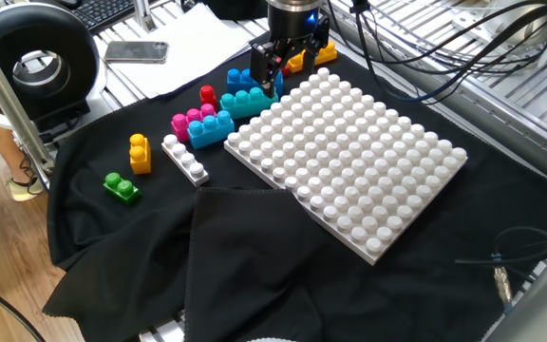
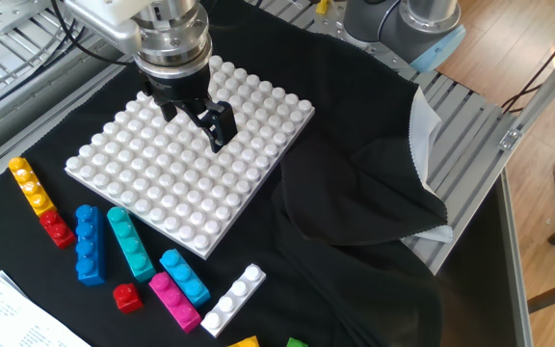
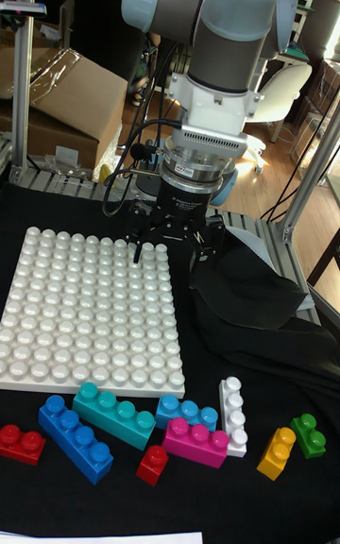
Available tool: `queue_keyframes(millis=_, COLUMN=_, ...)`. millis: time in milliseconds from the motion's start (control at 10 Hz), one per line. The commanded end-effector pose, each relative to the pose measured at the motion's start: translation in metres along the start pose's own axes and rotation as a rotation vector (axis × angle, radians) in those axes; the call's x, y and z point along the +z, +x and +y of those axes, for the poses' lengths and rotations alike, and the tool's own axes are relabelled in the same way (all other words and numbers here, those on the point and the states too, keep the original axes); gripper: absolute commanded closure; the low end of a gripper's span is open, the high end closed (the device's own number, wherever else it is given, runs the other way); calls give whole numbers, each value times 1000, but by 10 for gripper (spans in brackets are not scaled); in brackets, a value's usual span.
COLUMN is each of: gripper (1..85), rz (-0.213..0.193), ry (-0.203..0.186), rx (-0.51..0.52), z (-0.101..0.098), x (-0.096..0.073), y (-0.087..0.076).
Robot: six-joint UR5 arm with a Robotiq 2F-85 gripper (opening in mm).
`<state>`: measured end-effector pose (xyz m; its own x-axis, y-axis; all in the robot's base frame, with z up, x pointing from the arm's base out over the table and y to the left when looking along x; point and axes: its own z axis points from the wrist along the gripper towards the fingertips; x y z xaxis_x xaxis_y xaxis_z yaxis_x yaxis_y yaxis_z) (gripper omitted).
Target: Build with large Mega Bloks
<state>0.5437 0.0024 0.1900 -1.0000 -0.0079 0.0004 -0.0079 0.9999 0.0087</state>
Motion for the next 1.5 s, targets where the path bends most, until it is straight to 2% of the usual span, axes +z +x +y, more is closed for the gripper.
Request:
queue_keyframes(millis=0, gripper=837, rz=-230, ry=84, rx=218, z=-26, x=-8, y=-56)
queue_keyframes(millis=400, gripper=837, rz=-245, ry=74, rx=237, z=-17, x=-3, y=-55)
queue_keyframes(millis=500, gripper=837, rz=-208, ry=33, rx=221, z=-6, x=1, y=-48)
queue_keyframes(millis=600, gripper=837, rz=-217, ry=-97, rx=172, z=29, x=3, y=-57)
queue_keyframes(millis=700, gripper=837, rz=-141, ry=-138, rx=127, z=35, x=10, y=-45)
queue_keyframes(millis=800, gripper=840, rz=-112, ry=-60, rx=-151, z=9, x=16, y=-44)
queue_keyframes(millis=1000, gripper=840, rz=-109, ry=16, rx=-326, z=-20, x=20, y=-52)
queue_keyframes(millis=1100, gripper=837, rz=-132, ry=-10, rx=-332, z=-20, x=24, y=-58)
queue_keyframes(millis=1200, gripper=837, rz=-131, ry=-4, rx=-364, z=-31, x=28, y=-60)
queue_keyframes(millis=1300, gripper=837, rz=-137, ry=37, rx=-409, z=-49, x=33, y=-68)
queue_keyframes(millis=1400, gripper=837, rz=-138, ry=53, rx=-409, z=-58, x=38, y=-73)
